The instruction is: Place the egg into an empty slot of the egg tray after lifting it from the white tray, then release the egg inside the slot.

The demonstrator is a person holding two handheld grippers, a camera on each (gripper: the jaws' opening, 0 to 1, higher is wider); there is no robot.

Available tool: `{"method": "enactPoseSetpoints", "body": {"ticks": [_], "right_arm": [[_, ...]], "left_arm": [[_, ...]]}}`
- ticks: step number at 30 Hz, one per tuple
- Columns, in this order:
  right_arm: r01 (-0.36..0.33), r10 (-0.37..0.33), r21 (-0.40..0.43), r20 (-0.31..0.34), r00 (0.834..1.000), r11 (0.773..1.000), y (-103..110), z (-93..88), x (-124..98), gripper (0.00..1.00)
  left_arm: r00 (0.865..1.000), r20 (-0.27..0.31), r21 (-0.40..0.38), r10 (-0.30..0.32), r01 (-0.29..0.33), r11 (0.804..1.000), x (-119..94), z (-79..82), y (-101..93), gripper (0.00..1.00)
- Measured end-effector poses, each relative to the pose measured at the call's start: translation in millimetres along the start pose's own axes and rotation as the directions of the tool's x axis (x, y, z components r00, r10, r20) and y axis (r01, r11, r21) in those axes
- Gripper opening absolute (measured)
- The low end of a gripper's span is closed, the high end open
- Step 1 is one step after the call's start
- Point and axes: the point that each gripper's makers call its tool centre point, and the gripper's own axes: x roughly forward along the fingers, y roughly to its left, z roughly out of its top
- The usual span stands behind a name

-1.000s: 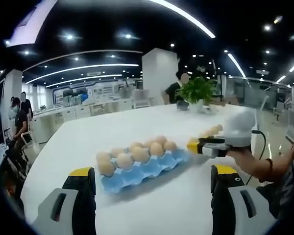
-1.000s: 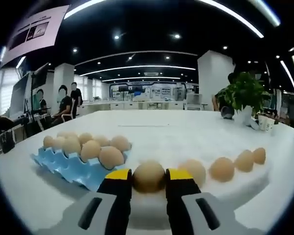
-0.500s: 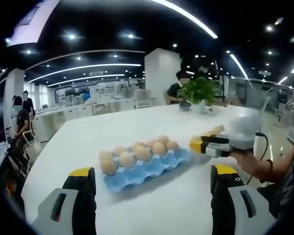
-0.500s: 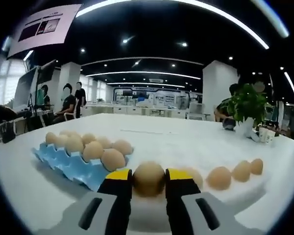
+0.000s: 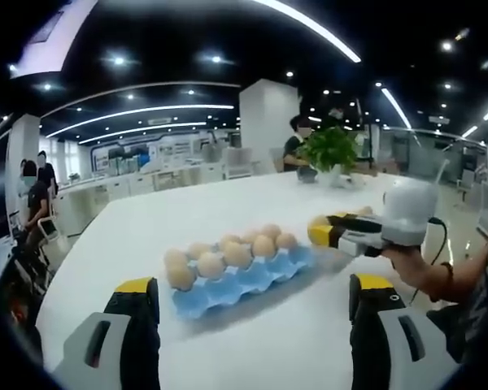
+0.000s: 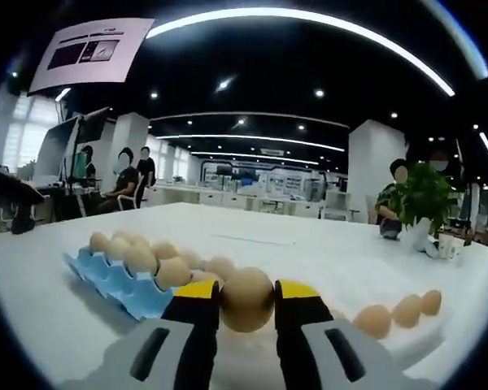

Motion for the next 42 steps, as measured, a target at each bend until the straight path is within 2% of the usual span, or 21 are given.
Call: {"method": "enactPoseSetpoints", "body": {"ticks": [7, 10, 11, 12, 14, 16, 20, 25, 34, 42], "right_arm": [[-0.011, 0.015, 0.059, -0.060, 0.998, 0.998, -3.1, -3.1, 4.0, 0.28], [0.000, 0.002, 0.032, -0.087, 0.996, 0.999, -3.3, -8.9, 6.5, 0.30], [0.018, -0.018, 0.000, -0.126, 0.992, 1.000, -7.4, -17.2, 7.6, 0.31], [0.016, -0.015, 0.004, -0.131, 0.991, 1.000, -7.5, -20.4, 9.8, 0.33], [0.027, -0.020, 0.054, -0.133, 0.991, 0.998, -14.2, -24.1, 11.2, 0.33], [0.012, 0.003, 0.121, -0.125, 0.992, 0.993, -13.1, -21.6, 11.1, 0.33], [0.015, -0.010, 0.043, -0.125, 0.992, 0.999, -8.9, -20.6, 10.9, 0.33], [0.015, -0.005, 0.093, -0.113, 0.994, 0.996, -12.9, -20.3, 9.9, 0.32], [-0.015, 0.020, 0.080, -0.053, 0.998, 0.997, -1.2, -10.0, 5.7, 0.32], [-0.044, 0.049, 0.085, -0.056, 0.997, 0.995, 7.8, -8.5, 8.0, 0.32]], "left_arm": [[1.000, 0.002, 0.000, -0.001, 0.001, 1.000, 1.1, 0.5, 0.9, 0.99], [1.000, 0.006, 0.001, -0.004, 0.004, 1.000, 1.7, 1.7, 0.2, 0.99], [1.000, 0.005, 0.002, -0.004, 0.004, 1.000, 1.7, 1.8, 0.3, 0.99], [1.000, 0.005, 0.002, -0.003, 0.003, 1.000, 1.7, 1.9, 0.5, 0.99], [1.000, 0.006, 0.002, -0.002, 0.002, 1.000, 1.6, 2.3, 0.9, 0.99], [1.000, 0.008, 0.001, -0.001, 0.001, 1.000, 1.6, 2.7, 1.3, 0.99], [1.000, 0.008, 0.002, 0.001, -0.001, 1.000, 1.7, 3.6, 1.4, 0.99], [1.000, 0.011, 0.003, 0.005, -0.005, 1.000, -0.1, 4.7, 2.4, 0.99], [1.000, 0.007, 0.001, 0.019, -0.019, 1.000, -3.9, 3.0, 5.7, 0.99], [1.000, -0.001, 0.003, 0.027, -0.027, 1.000, -7.1, 1.0, 7.9, 0.99]]}}
